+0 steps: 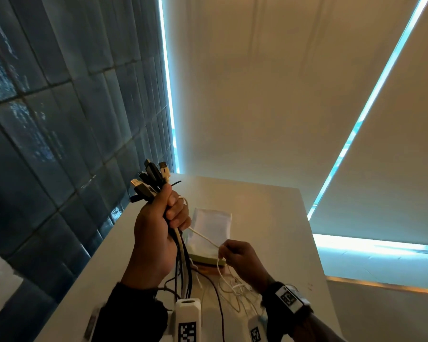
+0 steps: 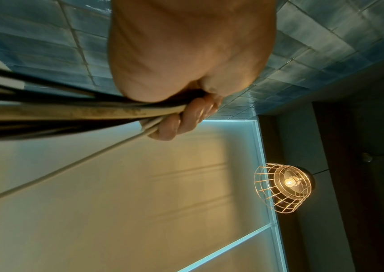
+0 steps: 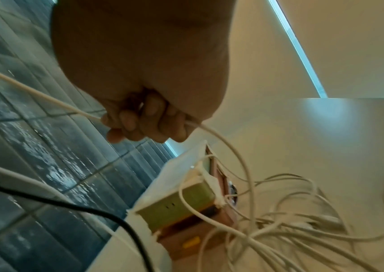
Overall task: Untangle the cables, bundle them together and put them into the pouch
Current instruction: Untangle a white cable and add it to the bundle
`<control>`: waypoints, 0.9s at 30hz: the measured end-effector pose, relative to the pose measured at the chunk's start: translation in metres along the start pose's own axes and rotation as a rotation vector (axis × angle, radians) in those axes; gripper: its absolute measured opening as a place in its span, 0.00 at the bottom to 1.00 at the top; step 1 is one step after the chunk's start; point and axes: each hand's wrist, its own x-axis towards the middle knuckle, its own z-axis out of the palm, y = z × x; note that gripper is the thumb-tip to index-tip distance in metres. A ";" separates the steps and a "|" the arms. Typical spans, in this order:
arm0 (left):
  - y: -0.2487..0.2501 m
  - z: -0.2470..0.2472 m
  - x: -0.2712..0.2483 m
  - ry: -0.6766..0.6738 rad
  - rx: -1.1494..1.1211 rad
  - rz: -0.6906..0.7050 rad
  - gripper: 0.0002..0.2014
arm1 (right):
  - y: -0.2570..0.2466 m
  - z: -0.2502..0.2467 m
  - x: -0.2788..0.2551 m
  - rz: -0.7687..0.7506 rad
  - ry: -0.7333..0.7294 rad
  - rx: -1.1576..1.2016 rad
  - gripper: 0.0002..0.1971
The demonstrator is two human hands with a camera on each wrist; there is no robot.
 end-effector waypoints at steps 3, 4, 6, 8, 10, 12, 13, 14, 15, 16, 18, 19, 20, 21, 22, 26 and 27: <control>0.009 -0.002 0.001 -0.003 0.005 0.030 0.18 | 0.020 -0.003 -0.001 0.096 0.040 -0.061 0.16; 0.011 -0.002 0.002 0.008 0.019 0.035 0.18 | 0.024 -0.004 -0.001 0.123 0.046 -0.095 0.18; 0.011 -0.003 0.003 0.042 0.059 0.031 0.18 | 0.026 -0.005 0.002 0.175 0.082 -0.154 0.18; 0.006 -0.004 0.005 0.095 0.103 0.002 0.18 | 0.015 -0.007 0.010 0.208 0.186 -0.156 0.14; 0.000 -0.007 0.006 0.162 0.138 -0.030 0.19 | -0.012 -0.011 0.015 0.174 0.276 -0.014 0.12; -0.004 -0.009 0.008 0.210 0.153 -0.047 0.19 | -0.048 -0.017 0.014 0.063 0.291 0.171 0.10; -0.006 -0.010 0.010 0.227 0.154 -0.057 0.18 | -0.067 -0.018 0.011 -0.002 0.276 0.237 0.09; -0.008 -0.010 0.011 0.245 0.158 -0.070 0.18 | -0.084 -0.019 0.008 -0.071 0.242 0.288 0.08; -0.010 -0.009 0.011 0.262 0.167 -0.085 0.18 | -0.098 -0.017 0.004 -0.134 0.196 0.328 0.08; -0.011 -0.007 0.011 0.272 0.179 -0.099 0.17 | -0.110 -0.016 -0.001 -0.192 0.141 0.353 0.07; -0.014 -0.002 0.010 0.271 0.194 -0.129 0.16 | -0.127 -0.011 -0.009 -0.276 0.025 0.372 0.07; -0.015 0.000 0.010 0.267 0.178 -0.148 0.16 | -0.132 -0.009 -0.013 -0.300 -0.031 0.373 0.07; -0.015 0.001 0.010 0.261 0.141 -0.168 0.16 | -0.134 -0.006 -0.017 -0.316 -0.081 0.368 0.07; -0.015 0.002 0.011 0.246 0.090 -0.185 0.17 | -0.135 -0.005 -0.019 -0.319 -0.119 0.361 0.07; -0.014 0.003 0.011 0.223 0.035 -0.203 0.18 | -0.133 -0.003 -0.021 -0.311 -0.148 0.354 0.07; -0.005 0.008 0.010 0.131 -0.149 -0.242 0.18 | -0.121 -0.002 -0.027 -0.200 -0.253 0.351 0.08; -0.002 0.009 0.010 0.113 -0.180 -0.230 0.18 | -0.116 -0.002 -0.028 -0.157 -0.266 0.350 0.09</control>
